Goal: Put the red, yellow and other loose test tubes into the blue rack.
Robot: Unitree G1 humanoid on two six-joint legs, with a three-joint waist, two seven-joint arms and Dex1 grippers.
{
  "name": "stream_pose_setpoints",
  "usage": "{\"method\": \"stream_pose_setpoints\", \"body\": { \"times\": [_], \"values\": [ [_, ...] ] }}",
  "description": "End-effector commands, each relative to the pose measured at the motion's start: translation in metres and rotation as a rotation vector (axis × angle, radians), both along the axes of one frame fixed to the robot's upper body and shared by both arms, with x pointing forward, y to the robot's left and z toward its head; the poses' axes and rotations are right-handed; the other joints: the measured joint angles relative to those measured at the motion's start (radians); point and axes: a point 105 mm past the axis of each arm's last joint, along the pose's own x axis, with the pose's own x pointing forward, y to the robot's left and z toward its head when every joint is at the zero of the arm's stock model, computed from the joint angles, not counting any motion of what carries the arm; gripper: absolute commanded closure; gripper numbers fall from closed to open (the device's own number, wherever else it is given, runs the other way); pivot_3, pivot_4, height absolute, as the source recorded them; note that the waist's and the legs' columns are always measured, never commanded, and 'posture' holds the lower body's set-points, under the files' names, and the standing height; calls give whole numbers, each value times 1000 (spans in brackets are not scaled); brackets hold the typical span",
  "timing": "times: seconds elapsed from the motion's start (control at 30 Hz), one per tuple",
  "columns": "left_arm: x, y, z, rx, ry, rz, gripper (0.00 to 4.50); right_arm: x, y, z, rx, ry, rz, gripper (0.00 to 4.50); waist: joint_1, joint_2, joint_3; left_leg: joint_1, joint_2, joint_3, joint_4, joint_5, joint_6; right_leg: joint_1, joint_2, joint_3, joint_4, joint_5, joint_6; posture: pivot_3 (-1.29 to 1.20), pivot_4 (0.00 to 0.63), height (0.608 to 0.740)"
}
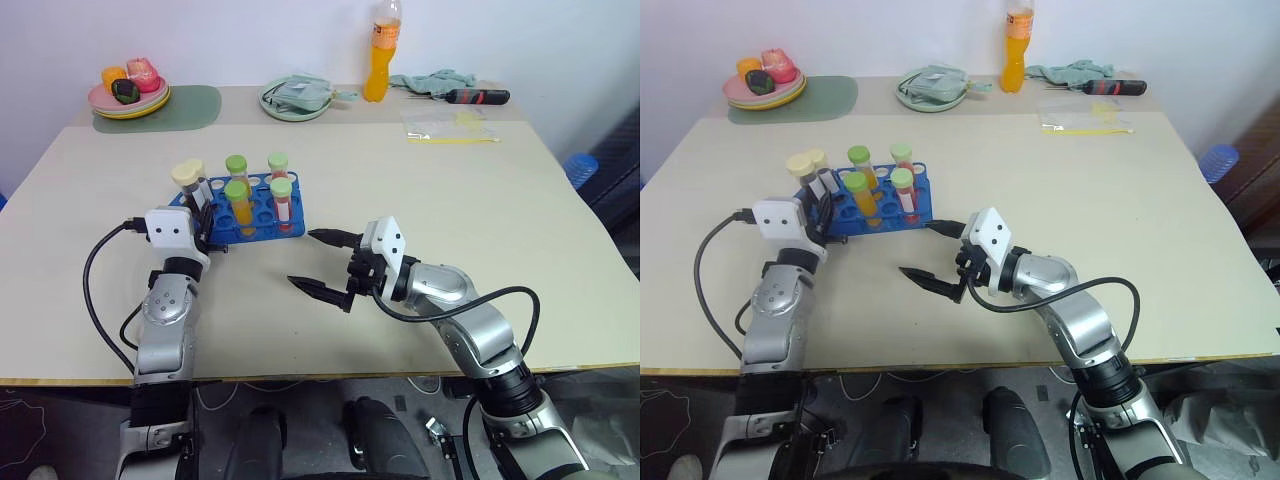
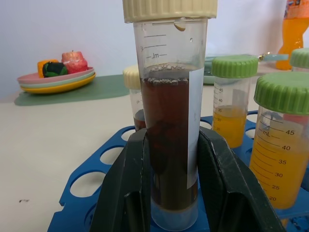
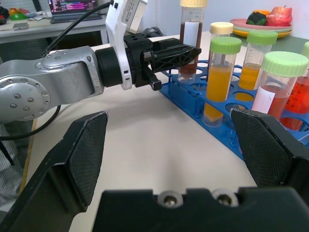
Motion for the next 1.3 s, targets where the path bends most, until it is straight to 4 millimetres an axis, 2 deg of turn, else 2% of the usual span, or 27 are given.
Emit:
{"method": "stream_pose_setpoints", "body": {
  "times": [0.03,0.5,0.8,1.1,1.3],
  "values": [
    [1,7,-12,0,45,28,3727,-3,1,15,27,-51,15,0,0,0,0,0,0,0,0,0,0,0,0,0,0,0,0,0,150,740],
    [-3,10,-14,10,51,48,3727,-3,1,15,31,-50,12,0,-2,0,0,0,0,0,0,0,0,0,0,0,0,0,0,0,150,740],
    [-1,2,-18,-13,67,13,3727,-3,1,15,29,-52,16,0,-3,0,0,0,0,0,0,0,0,0,0,0,0,0,0,0,150,740],
    [0,4,-18,-23,70,22,3727,-4,1,15,26,-56,19,0,-1,0,0,0,0,0,0,0,0,0,0,0,0,0,0,0,150,740],
    [-6,7,-8,-27,38,21,811,-1,-4,19,30,-71,6,0,-1,0,0,0,0,0,0,0,0,0,0,0,0,0,0,0,150,740]
  ]
}}
